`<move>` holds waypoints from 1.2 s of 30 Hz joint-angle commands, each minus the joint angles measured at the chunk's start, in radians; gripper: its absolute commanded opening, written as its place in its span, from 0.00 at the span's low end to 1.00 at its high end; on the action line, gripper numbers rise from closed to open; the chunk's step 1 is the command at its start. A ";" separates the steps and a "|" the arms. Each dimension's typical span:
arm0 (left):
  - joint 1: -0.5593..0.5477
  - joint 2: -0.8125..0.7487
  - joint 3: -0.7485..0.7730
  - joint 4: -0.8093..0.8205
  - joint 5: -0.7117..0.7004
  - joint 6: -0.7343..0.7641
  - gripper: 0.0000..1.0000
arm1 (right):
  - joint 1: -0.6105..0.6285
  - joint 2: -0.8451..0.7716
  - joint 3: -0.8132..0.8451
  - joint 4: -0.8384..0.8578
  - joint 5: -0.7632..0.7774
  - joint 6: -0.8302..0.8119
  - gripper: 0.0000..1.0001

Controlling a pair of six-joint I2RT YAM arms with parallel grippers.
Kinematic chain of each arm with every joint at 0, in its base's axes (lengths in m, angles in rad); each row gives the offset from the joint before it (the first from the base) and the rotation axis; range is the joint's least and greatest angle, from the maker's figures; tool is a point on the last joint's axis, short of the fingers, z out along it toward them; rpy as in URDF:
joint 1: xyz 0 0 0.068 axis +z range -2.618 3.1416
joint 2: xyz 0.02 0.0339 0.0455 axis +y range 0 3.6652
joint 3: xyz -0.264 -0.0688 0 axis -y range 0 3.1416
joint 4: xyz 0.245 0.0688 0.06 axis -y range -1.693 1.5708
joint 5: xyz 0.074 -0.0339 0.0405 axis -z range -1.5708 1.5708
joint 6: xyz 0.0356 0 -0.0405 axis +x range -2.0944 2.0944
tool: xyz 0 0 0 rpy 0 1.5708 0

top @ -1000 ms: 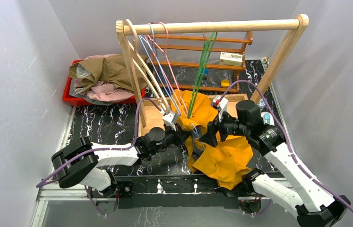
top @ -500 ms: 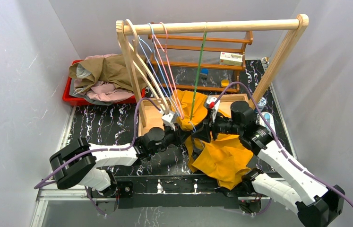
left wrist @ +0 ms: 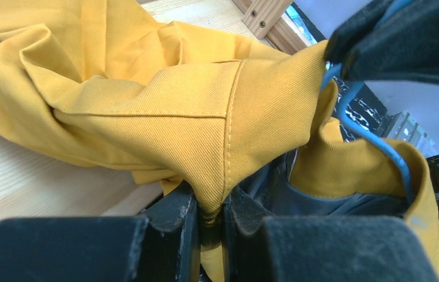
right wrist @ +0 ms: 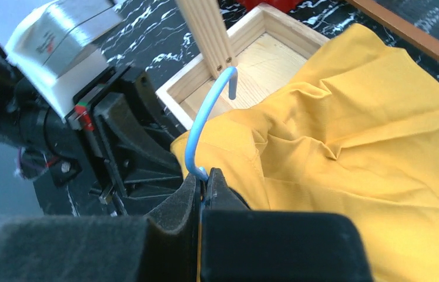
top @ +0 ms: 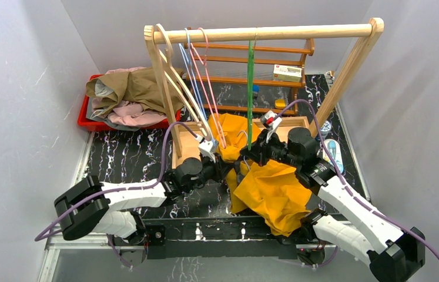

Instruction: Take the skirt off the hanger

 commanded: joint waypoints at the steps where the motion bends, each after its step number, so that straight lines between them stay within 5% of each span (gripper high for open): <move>1: -0.005 -0.093 0.029 -0.051 -0.050 0.037 0.06 | 0.004 -0.005 -0.009 0.115 0.115 0.173 0.00; 4: -0.004 -0.153 0.016 -0.129 -0.074 0.030 0.39 | 0.005 0.010 -0.003 0.120 0.171 0.189 0.00; 8: -0.004 -0.229 -0.010 -0.131 0.040 0.032 0.55 | 0.005 0.017 0.013 0.124 0.196 0.185 0.00; 10: -0.006 -0.250 -0.010 -0.115 0.105 0.002 0.77 | 0.005 0.021 0.023 0.124 0.199 0.175 0.00; 13: -0.018 -0.229 -0.016 -0.050 0.208 -0.011 0.88 | 0.004 0.027 0.044 0.117 0.199 0.169 0.00; 23: -0.039 -0.046 -0.007 0.102 0.414 -0.056 0.78 | 0.004 0.033 0.086 0.111 0.206 0.202 0.00; 36: -0.099 0.022 0.068 0.159 0.507 -0.086 0.11 | 0.005 0.088 0.044 0.304 0.514 0.226 0.00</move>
